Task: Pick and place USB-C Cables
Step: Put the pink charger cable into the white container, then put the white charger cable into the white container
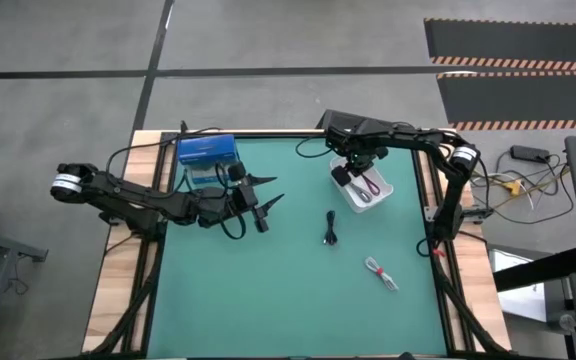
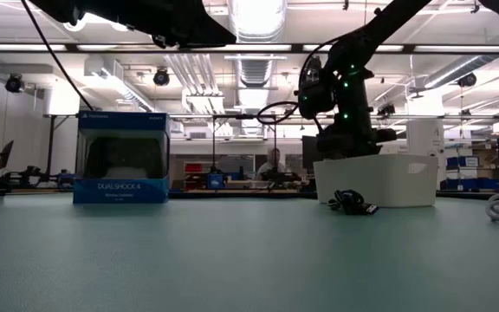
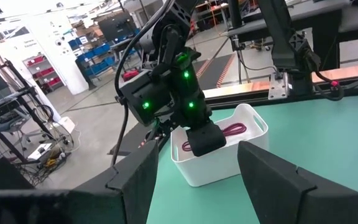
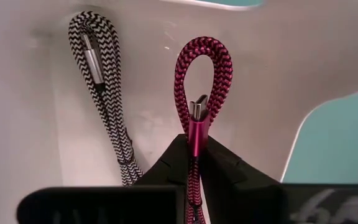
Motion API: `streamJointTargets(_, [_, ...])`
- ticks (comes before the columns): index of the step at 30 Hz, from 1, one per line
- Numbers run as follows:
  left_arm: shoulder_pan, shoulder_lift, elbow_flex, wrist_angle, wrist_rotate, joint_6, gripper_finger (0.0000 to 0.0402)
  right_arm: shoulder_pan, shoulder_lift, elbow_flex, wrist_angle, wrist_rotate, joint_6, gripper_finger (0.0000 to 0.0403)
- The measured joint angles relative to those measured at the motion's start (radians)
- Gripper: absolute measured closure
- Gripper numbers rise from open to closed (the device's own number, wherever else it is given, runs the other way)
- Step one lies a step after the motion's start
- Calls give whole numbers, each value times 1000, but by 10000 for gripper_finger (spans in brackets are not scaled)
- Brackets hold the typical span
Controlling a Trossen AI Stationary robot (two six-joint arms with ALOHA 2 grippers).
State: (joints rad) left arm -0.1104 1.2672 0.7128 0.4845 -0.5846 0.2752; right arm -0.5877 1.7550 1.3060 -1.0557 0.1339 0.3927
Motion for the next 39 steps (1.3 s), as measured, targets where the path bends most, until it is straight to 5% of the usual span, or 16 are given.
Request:
streamJointTargets(12, [0,0,0,-2,0,0,195,0,-2,-1,3,0,4,312])
streamJointTargets(25, [0,0,0,-1,0,-2,195,30,-164,31,-32,-2,28,298])
streamJointTargets(31, [0,0,0,2,1,-6,195,116,-302,22,27,22,79,298])
streamJointTargets(39, [-1,0,0,1,1,-8,195,351,-438,-26,110,208,137,312])
